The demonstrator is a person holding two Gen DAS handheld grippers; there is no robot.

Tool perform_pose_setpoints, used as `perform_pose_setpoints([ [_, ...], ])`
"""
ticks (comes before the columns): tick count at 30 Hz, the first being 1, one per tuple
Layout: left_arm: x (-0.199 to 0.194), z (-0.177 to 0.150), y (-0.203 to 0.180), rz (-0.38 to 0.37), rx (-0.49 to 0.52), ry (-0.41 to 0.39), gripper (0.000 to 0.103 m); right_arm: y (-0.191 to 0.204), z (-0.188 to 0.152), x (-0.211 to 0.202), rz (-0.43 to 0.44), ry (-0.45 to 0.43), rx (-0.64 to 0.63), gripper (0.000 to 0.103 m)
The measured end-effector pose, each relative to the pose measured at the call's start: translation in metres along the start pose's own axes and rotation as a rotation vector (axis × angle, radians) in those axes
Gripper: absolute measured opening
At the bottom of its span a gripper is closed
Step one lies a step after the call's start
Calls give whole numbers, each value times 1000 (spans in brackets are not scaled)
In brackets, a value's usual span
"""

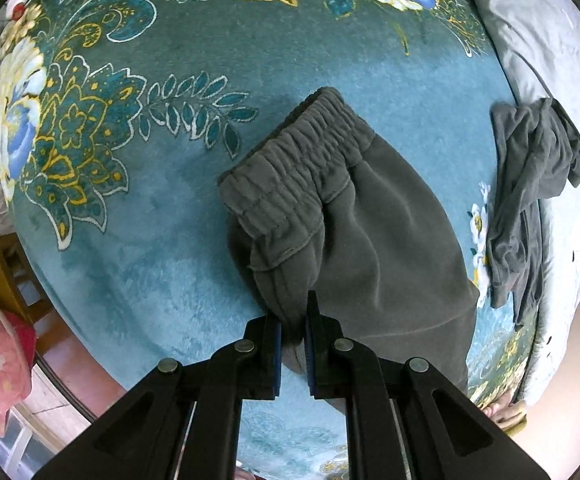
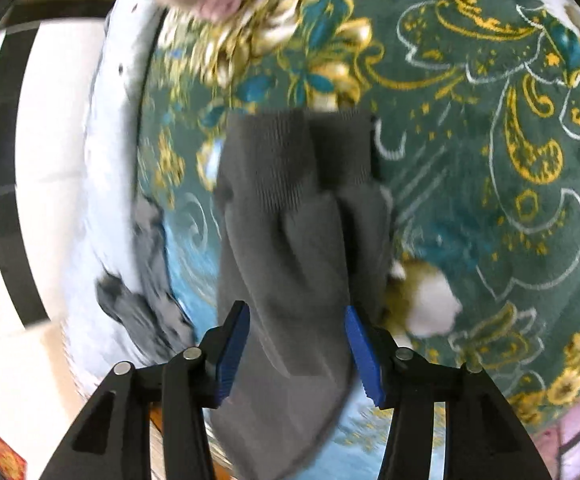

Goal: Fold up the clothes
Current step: 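Pull the waistband taut with the left gripper, then open it while the right gripper holds the cuffs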

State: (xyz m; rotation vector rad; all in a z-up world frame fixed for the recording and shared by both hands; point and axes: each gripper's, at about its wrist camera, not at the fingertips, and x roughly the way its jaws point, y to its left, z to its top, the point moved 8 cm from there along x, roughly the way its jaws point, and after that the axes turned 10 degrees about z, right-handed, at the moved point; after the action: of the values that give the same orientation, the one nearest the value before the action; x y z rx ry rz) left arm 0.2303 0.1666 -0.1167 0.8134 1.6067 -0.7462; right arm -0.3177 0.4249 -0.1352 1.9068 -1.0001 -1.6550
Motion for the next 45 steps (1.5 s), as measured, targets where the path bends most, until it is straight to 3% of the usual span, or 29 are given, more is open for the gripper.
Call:
perform_pose_setpoints([
  [2, 0, -1, -1, 5, -9, 1, 9, 3, 10, -1, 37, -18, 30, 54],
  [5, -2, -2, -3, 15, -18, 1, 9, 6, 21, 8, 0, -15, 34, 52],
  [7, -5, -2, -4, 17, -18, -6, 9, 7, 25, 12, -21, -19, 32, 40],
  [9, -9, -2, -5, 19, -17, -15, 9, 13, 31, 13, -33, -18, 7, 18],
  [12, -17, 2, -3, 6, -5, -55, 9, 42, 34, 2, 25, -9, -126, 11],
  [14, -19, 2, -4, 4, 11, -78, 9, 63, 34, -13, 72, -15, -242, 11],
  [17, -10, -1, -11, 21, 19, -76, 9, 58, 33, -26, 69, -42, -268, 11],
  [21, 8, -7, -1, 59, 0, -56, 9, -13, 40, -13, -81, -9, -113, 11],
  [24, 18, -8, 5, 78, -12, -49, 10, -46, 43, -7, -92, -20, 7, 11],
  [37, 61, 4, 9, 122, -6, -25, 12, -48, 44, 16, -208, 43, -93, 12],
  [45, 88, 11, 4, 254, 33, 59, 16, -38, 44, 15, -215, 88, -103, 15],
])
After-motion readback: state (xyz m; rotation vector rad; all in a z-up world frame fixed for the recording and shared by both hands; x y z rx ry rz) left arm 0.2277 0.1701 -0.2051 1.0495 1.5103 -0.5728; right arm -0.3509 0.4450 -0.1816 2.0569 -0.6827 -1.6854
